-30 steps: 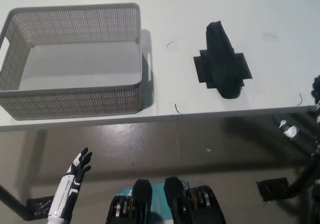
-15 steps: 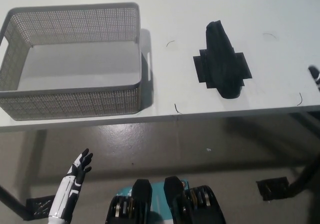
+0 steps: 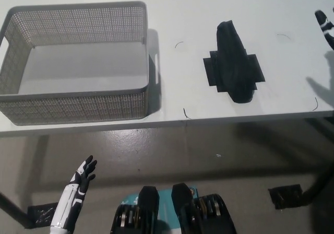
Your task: Use the right hand to push the pencil case on the right hand side to the container on the left side
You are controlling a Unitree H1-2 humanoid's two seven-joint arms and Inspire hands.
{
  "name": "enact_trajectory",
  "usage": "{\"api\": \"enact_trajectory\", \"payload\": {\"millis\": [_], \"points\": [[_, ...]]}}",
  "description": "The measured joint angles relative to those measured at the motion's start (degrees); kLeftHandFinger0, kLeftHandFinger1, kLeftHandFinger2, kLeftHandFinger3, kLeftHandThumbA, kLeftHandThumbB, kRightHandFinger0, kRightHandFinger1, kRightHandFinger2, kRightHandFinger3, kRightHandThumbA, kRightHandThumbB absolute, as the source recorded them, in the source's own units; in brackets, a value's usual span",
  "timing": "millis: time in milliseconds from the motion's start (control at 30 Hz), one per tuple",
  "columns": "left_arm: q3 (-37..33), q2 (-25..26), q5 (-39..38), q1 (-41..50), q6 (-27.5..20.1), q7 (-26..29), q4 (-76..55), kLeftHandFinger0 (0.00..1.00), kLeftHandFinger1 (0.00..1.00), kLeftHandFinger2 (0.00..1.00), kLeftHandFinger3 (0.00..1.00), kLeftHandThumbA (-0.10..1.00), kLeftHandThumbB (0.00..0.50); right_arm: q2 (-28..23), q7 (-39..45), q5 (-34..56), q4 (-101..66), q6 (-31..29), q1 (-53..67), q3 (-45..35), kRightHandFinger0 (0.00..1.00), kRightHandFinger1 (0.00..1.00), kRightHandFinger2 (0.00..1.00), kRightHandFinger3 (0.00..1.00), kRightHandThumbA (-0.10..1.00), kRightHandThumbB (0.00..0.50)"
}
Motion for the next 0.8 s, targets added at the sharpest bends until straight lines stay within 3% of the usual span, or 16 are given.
{"api": "enact_trajectory", "payload": {"millis": [300,333,433,567,733,800], "points": [[0.01,0.01,-0.12,0.18,-0.01,-0.17,-0.20,1.00,1.00,1.00,1.00,1.00,0.500,1.24,1.29,-0.16,12.44,-0.81,-5.33,0.61,1.00,1.00,1.00,1.00,1.00,0.346],[0.01,0.01,-0.17,0.21,-0.01,-0.20,-0.21,1.00,1.00,1.00,1.00,1.00,0.500,1.41,1.31,-0.15,14.18,-1.11,-6.16,0.61,1.00,1.00,1.00,1.00,1.00,0.324],[-0.02,0.00,-0.26,0.34,-0.01,-0.48,-0.50,1.00,1.00,1.00,1.00,1.00,0.500,1.88,1.53,0.01,19.00,-1.31,-8.82,0.55,1.00,1.00,1.00,1.00,1.00,0.365],[-0.02,0.01,-0.32,0.57,0.00,-0.65,-1.06,1.00,1.00,1.00,1.00,1.00,0.500,2.19,2.47,0.19,26.34,-1.74,-12.26,0.25,1.00,1.00,1.00,1.00,1.00,0.332],[0.05,0.01,-0.30,0.65,-0.01,-0.65,-1.19,1.00,1.00,1.00,1.00,1.00,0.500,2.83,3.44,0.88,31.42,-2.51,-14.44,-0.75,1.00,1.00,1.00,1.00,1.00,0.329],[0.09,0.01,-0.28,0.66,-0.01,-0.65,-1.21,1.00,1.00,1.00,1.00,1.00,0.500,3.24,3.76,1.19,33.01,-2.67,-15.19,-1.13,1.00,1.00,1.00,1.00,1.00,0.350]]}}
